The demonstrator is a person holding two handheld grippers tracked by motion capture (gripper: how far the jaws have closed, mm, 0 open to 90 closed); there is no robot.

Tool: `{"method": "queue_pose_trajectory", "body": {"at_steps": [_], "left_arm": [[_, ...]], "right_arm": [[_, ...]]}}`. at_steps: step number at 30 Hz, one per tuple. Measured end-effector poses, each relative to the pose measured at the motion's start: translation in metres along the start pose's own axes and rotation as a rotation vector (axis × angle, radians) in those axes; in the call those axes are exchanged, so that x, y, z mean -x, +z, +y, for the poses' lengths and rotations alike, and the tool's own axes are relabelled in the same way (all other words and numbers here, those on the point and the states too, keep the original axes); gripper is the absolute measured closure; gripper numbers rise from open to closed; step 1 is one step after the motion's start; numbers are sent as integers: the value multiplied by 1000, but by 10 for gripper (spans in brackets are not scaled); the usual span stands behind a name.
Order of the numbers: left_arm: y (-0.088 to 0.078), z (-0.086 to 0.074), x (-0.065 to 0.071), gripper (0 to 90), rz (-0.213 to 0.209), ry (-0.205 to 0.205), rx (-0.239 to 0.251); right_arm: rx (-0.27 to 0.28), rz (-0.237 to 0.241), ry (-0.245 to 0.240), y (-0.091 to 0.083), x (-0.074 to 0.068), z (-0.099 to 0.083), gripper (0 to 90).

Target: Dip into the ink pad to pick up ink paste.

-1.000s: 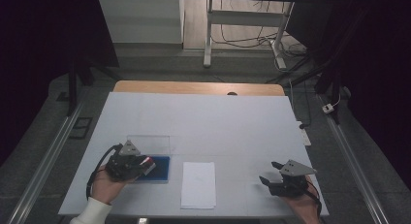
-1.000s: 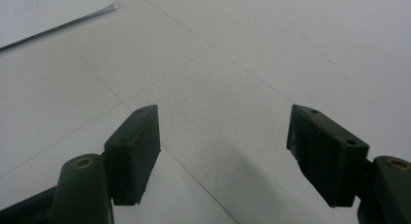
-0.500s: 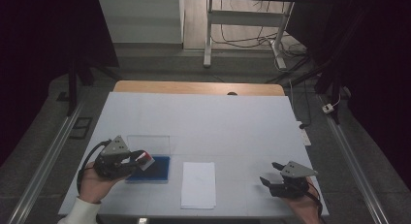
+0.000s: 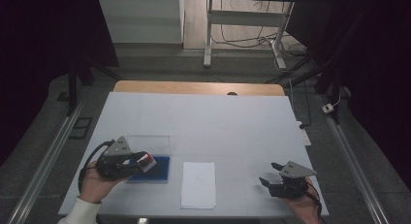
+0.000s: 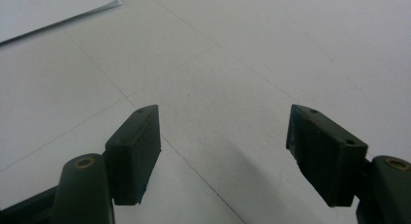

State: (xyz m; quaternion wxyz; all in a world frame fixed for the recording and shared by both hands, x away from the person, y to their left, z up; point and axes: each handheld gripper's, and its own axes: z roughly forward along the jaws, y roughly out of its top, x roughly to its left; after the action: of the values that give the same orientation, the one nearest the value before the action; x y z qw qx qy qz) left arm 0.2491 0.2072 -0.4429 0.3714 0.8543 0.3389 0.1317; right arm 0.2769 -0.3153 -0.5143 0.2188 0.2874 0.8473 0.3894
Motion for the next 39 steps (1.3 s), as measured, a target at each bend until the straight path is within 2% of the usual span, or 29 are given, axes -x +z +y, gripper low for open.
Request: {"method": "queue_pose_trajectory", "body": {"at_steps": [13, 16, 32, 39], "left_arm": [[20, -3, -2, 699, -6, -3, -55], [24, -3, -2, 699, 11, 2, -73], [41, -8, -4, 698, 34, -12, -133], [48, -12, -7, 698, 71, -22, -160]], "right_arm": [[-8, 0, -9, 1, 0, 0, 282], [-9, 1, -11, 1, 0, 0, 282], [-14, 3, -9, 1, -1, 0, 284], [-16, 5, -12, 1, -1, -1, 284]]}}
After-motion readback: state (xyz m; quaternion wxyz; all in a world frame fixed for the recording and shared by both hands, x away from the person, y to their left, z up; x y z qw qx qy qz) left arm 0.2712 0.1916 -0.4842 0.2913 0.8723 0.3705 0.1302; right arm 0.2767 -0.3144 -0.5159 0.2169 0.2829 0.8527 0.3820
